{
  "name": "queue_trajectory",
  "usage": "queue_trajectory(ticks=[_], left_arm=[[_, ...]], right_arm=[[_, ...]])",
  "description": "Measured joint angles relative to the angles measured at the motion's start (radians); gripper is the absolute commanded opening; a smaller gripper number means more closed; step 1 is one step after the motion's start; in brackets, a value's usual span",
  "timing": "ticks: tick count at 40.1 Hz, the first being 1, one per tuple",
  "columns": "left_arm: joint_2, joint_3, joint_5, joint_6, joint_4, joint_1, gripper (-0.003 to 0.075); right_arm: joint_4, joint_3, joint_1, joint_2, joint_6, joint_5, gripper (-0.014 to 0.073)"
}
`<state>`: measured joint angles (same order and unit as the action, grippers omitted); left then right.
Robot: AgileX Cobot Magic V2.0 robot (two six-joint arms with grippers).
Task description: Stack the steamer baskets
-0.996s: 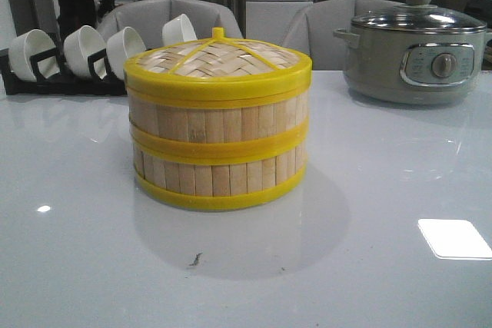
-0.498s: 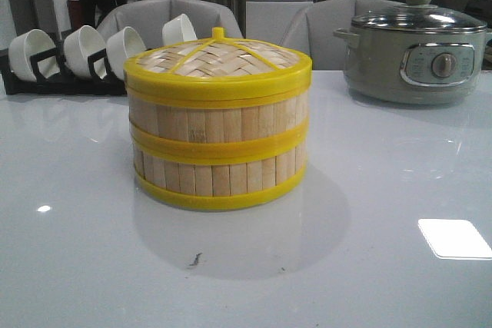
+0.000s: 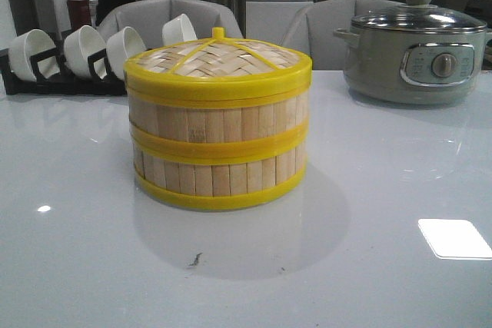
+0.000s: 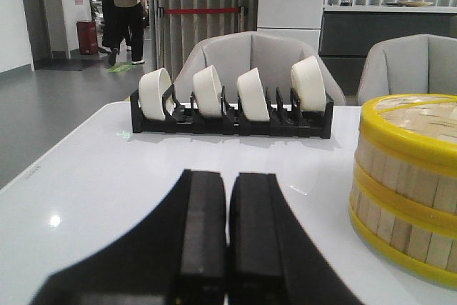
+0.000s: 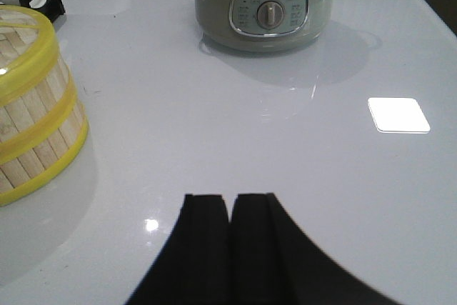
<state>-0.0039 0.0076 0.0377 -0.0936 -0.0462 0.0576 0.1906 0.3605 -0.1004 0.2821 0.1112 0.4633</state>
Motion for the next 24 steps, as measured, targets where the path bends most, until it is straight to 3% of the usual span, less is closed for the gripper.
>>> queue_trajectory(ticks=[13,24], left_arm=[[0.000,0.000,0.000,0.000,0.000,0.000,0.0095],[0.000,0.000,0.000,0.000,0.000,0.000,0.0095]], right_arm=[[0.081,-0.028,0.000,-0.114,-0.009,0.002,0.0039],[0.089,-0.247,0.000,-0.283,-0.009,-0.073,0.0039]])
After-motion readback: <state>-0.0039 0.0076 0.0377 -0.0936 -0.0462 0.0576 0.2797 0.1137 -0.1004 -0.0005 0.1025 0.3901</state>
